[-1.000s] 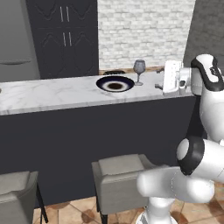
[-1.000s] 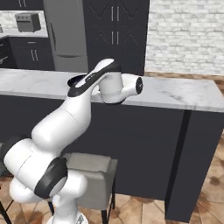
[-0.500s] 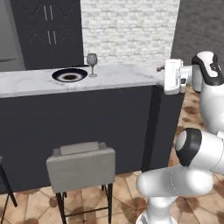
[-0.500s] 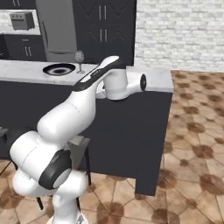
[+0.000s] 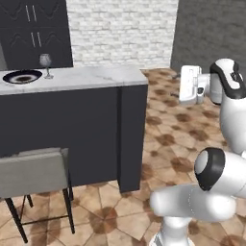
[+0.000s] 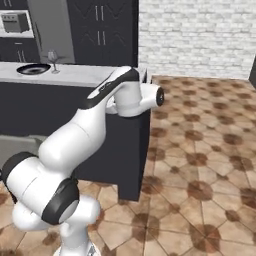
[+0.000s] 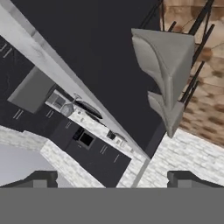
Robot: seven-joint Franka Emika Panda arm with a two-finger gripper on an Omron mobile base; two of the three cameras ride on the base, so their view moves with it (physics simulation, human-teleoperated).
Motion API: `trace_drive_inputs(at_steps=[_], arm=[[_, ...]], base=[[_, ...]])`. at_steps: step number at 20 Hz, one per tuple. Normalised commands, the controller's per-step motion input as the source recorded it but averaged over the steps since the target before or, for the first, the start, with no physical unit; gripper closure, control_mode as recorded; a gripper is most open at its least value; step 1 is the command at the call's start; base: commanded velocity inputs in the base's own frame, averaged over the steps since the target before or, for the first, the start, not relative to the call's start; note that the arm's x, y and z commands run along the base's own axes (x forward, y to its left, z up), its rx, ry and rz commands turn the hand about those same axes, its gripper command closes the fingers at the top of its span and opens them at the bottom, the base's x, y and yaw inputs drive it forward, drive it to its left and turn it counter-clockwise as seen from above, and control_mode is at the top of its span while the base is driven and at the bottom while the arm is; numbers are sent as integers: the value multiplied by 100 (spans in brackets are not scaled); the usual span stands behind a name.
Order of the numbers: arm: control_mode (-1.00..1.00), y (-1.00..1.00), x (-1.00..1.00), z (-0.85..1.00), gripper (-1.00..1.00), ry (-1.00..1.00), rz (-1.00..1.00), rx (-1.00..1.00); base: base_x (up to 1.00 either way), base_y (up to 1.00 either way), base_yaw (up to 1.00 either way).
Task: Retrieve the wine glasses from the counter and place one next to each plate.
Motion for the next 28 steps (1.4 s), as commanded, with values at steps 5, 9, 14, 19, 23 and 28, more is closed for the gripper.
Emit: trace_drive_inputs(at_steps=[5, 9, 14, 19, 23, 28], arm=[[100, 0, 0, 0, -100, 0, 0, 0], [100, 0, 0, 0, -100, 0, 0, 0], [100, 0, 0, 0, -100, 0, 0, 0], [100, 0, 0, 0, -100, 0, 0, 0], [100, 0, 0, 0, -100, 0, 0, 0], [100, 0, 0, 0, -100, 0, 0, 0]], base=[[28, -100, 8], [74, -100, 17], [99, -100, 22], [100, -100, 21], [100, -100, 21], [100, -79, 28]])
